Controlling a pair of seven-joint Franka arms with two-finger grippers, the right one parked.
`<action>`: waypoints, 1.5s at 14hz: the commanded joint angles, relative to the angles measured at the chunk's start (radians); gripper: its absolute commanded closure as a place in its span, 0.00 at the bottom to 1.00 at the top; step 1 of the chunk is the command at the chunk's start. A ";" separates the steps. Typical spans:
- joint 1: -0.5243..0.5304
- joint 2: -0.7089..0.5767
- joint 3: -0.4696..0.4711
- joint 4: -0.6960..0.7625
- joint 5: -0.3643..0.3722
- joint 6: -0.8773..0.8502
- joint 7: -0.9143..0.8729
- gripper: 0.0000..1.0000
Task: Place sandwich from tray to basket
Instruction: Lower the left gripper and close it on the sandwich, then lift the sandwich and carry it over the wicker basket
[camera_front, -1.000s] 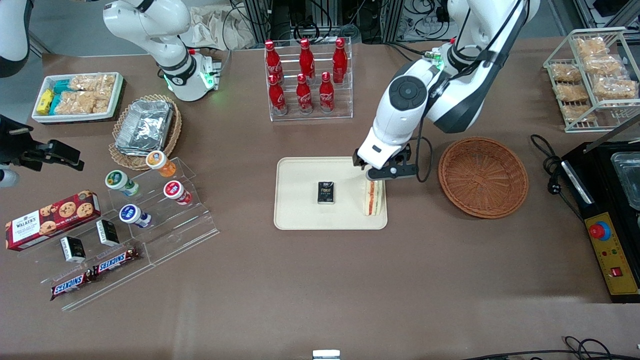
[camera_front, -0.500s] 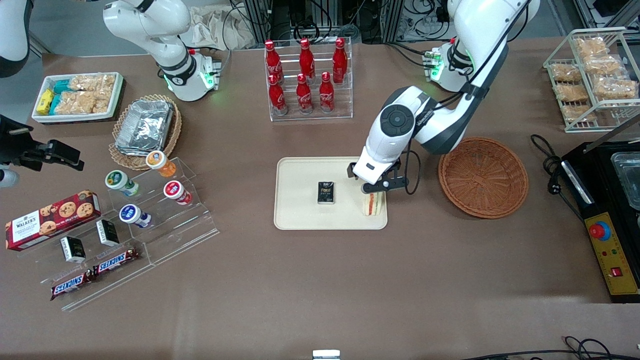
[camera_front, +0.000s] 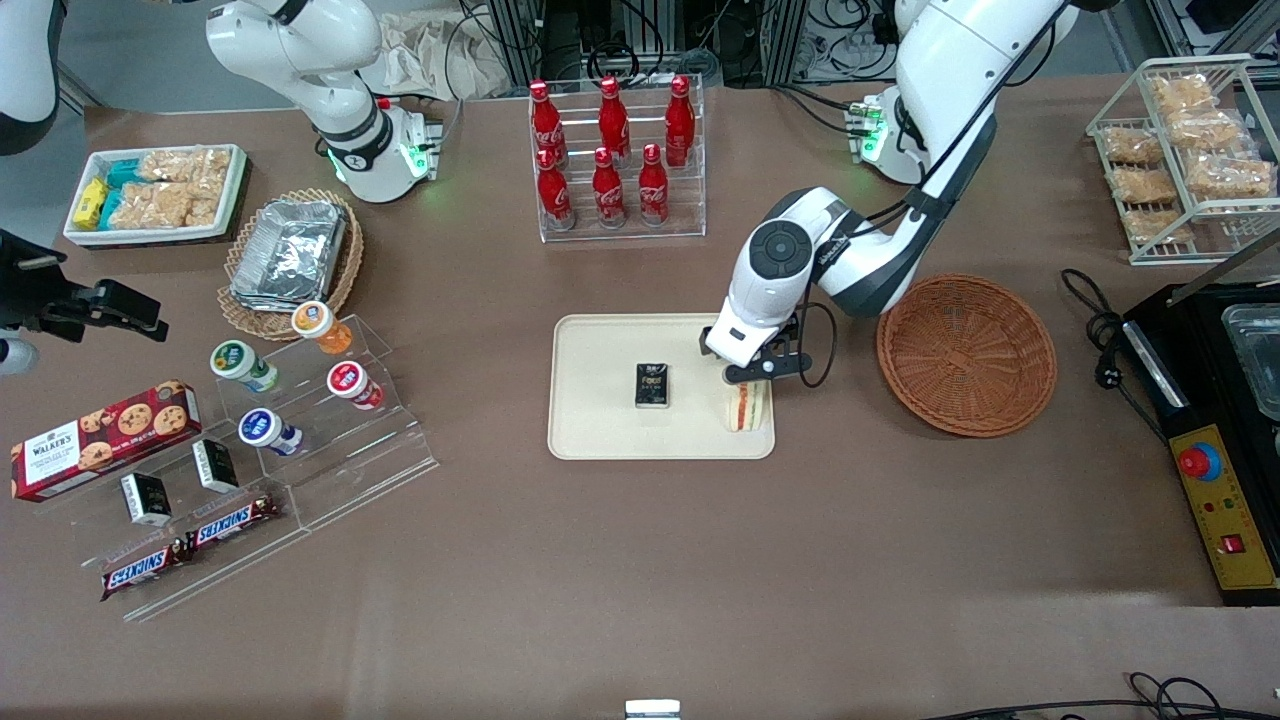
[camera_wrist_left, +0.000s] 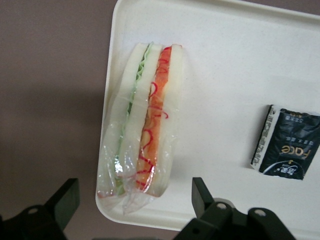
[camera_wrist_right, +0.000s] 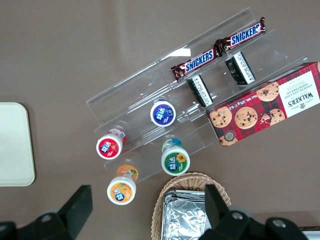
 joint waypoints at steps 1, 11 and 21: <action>0.001 0.007 0.003 -0.014 0.051 0.040 -0.047 0.28; 0.006 -0.017 0.006 0.007 0.068 0.064 -0.122 1.00; 0.012 -0.190 0.040 0.393 -0.014 -0.497 -0.189 1.00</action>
